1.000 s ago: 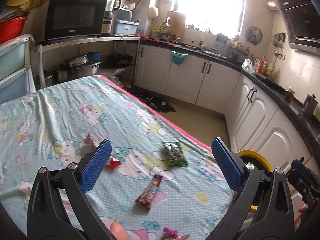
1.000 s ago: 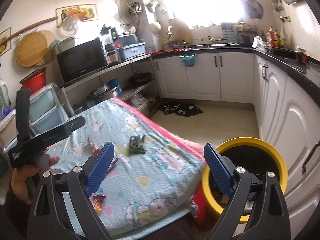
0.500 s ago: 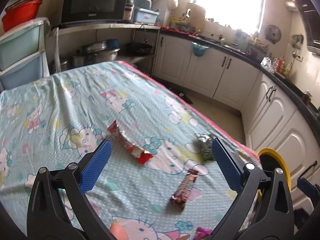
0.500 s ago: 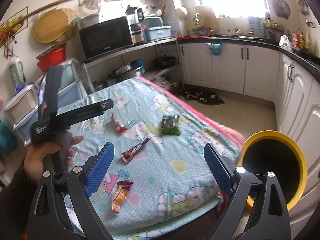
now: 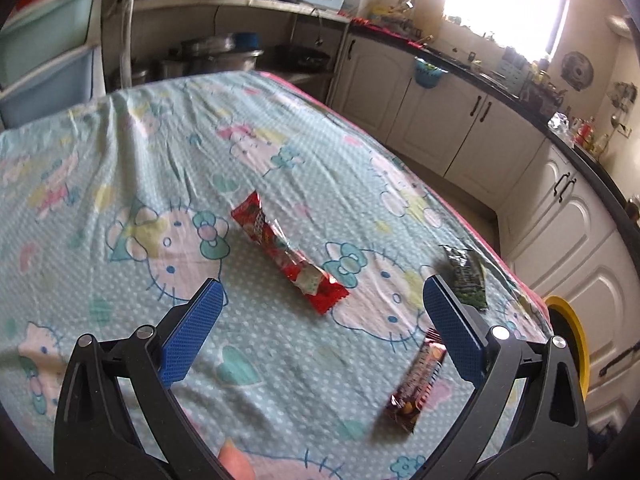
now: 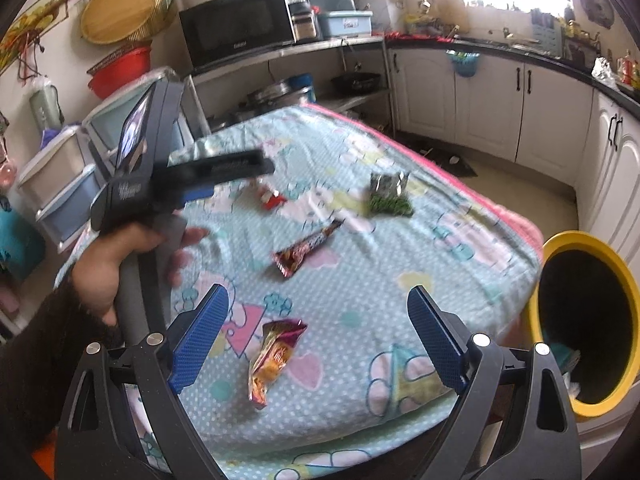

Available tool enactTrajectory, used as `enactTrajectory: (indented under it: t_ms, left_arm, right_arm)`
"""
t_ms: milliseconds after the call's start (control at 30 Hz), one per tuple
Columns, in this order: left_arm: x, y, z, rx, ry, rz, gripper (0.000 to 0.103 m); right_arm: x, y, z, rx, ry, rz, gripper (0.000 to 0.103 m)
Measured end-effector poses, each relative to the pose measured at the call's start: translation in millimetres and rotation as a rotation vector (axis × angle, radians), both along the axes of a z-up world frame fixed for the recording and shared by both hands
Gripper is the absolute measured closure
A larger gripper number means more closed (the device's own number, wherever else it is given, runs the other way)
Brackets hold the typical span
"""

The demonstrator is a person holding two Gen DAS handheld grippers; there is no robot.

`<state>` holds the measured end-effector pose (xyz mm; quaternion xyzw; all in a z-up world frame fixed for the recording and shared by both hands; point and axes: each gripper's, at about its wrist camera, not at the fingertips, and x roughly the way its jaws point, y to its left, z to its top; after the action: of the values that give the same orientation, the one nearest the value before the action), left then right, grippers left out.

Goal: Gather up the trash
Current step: 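Move both tools back over the remaining wrappers on the bed, then grasp the red candy wrapper with the left tool while the right tool grasps the gold wrapper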

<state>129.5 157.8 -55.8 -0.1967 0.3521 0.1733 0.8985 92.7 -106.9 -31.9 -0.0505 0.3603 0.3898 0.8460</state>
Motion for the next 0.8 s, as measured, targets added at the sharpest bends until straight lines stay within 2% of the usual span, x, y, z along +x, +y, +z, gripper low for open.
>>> enactTrajectory:
  t_ms: [100, 167, 267, 367, 567, 667, 767, 800]
  left_arm:
    - [9, 7, -9, -0.045, 0.016, 0.011, 0.012]
    - [16, 13, -17, -0.080, 0.036, 0.025, 0.022]
    - [24, 22, -26, -0.127, 0.051, 0.053, 0.033]
    - [31, 32, -33, -0.176, 0.063, 0.086, 0.038]
    - [39, 45, -36, -0.205, 0.066, 0.132, 0.050]
    - [43, 48, -39, -0.185, 0.082, 0.143, 0.061]
    - [43, 50, -41, -0.149, 0.094, 0.146, 0.074]
    - [43, 51, -42, -0.142, 0.095, 0.146, 0.075]
  right_arm:
    - [0, 7, -13, -0.017, 0.036, 0.023, 0.015]
    - [-1, 12, -21, -0.033, 0.060, 0.041, 0.015]
    - [-3, 18, -30, -0.052, 0.078, 0.059, 0.016]
    - [-5, 23, -38, -0.068, 0.096, 0.083, 0.022]
    - [-9, 33, -52, -0.100, 0.129, 0.122, 0.036]
    - [-11, 36, -55, -0.114, 0.124, 0.137, 0.045]
    - [-10, 36, -57, -0.124, 0.117, 0.144, 0.057]
    - [-9, 35, -57, -0.126, 0.116, 0.143, 0.062]
